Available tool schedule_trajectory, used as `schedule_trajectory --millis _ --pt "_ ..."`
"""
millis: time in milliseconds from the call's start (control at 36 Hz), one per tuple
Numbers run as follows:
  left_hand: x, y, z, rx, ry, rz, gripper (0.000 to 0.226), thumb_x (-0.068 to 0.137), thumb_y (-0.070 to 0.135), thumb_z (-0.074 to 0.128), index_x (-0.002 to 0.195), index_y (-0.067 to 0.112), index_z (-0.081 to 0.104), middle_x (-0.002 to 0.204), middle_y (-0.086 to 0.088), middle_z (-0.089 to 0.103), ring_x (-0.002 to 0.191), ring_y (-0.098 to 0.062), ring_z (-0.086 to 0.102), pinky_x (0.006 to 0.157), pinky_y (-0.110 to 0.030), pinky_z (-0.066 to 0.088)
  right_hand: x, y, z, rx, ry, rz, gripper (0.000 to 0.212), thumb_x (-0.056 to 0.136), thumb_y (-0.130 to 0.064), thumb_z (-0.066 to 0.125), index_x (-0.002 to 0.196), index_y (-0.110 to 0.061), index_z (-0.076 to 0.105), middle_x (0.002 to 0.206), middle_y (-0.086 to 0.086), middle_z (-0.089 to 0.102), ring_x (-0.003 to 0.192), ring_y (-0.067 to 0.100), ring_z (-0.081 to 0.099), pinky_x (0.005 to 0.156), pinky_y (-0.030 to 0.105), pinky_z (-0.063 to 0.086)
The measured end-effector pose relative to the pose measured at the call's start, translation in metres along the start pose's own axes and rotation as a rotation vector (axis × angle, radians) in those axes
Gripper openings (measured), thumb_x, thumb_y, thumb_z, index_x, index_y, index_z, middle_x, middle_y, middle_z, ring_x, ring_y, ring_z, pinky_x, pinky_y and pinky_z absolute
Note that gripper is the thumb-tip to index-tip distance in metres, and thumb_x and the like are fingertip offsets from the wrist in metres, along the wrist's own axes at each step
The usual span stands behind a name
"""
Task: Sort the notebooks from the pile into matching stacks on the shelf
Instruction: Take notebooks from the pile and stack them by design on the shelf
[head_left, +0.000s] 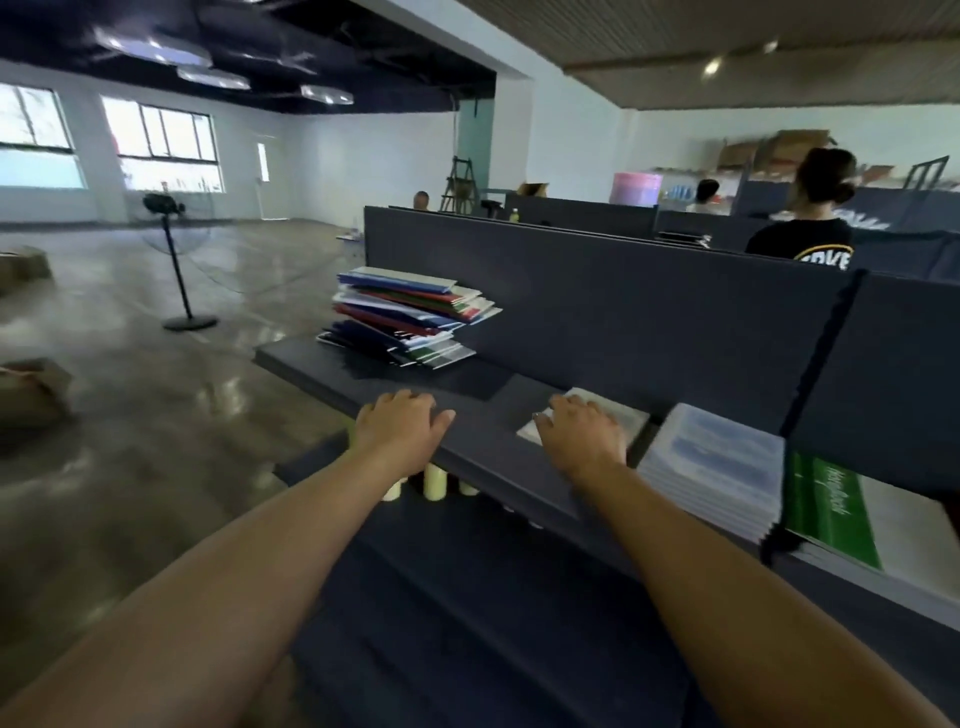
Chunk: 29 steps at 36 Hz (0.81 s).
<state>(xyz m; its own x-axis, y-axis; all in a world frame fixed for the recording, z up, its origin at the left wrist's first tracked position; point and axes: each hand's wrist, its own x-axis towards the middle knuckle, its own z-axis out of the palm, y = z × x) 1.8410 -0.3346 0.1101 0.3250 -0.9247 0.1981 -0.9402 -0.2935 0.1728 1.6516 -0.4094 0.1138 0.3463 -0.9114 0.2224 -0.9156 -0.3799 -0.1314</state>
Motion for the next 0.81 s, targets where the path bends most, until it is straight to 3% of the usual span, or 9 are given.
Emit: schedule_trajectory --millis 278,611,806 --pt "0.041 -0.071 -0.004 0.027 0.006 -0.012 0.050 0.100 0.052 0.026 0.130 0.021 0.052 0.131 -0.006 0.052 0.123 -0.026 0.047 0.101 -0.042 0.037 0.057 -0.068 0.006 -0.062 0.014 -0.033 0.042 0.102 -0.040 0.030 0.130 -0.015 0.047 0.132 0.009 0.052 0.124 0.028 0.045 0.100 0.042 0.036" --pt "0.131 -0.094 -0.006 0.056 0.089 0.017 0.045 0.100 0.051 0.031 0.124 0.021 0.055 0.127 -0.005 0.054 0.121 -0.026 0.047 0.099 -0.041 0.036 0.161 -0.097 0.016 -0.091 0.102 -0.083 0.044 0.102 -0.040 0.029 0.136 -0.014 0.042 0.134 0.009 0.052 0.122 0.027 0.046 0.096 0.040 0.038" --pt "0.191 -0.105 -0.010 0.090 0.161 0.006 0.042 0.099 0.050 0.033 0.121 0.022 0.057 0.130 -0.006 0.054 0.122 -0.028 0.047 0.100 -0.040 0.036 0.224 -0.115 0.017 -0.048 0.172 -0.123 0.040 0.101 -0.038 0.033 0.129 -0.014 0.047 0.128 0.009 0.055 0.119 0.028 0.048 0.094 0.040 0.040"
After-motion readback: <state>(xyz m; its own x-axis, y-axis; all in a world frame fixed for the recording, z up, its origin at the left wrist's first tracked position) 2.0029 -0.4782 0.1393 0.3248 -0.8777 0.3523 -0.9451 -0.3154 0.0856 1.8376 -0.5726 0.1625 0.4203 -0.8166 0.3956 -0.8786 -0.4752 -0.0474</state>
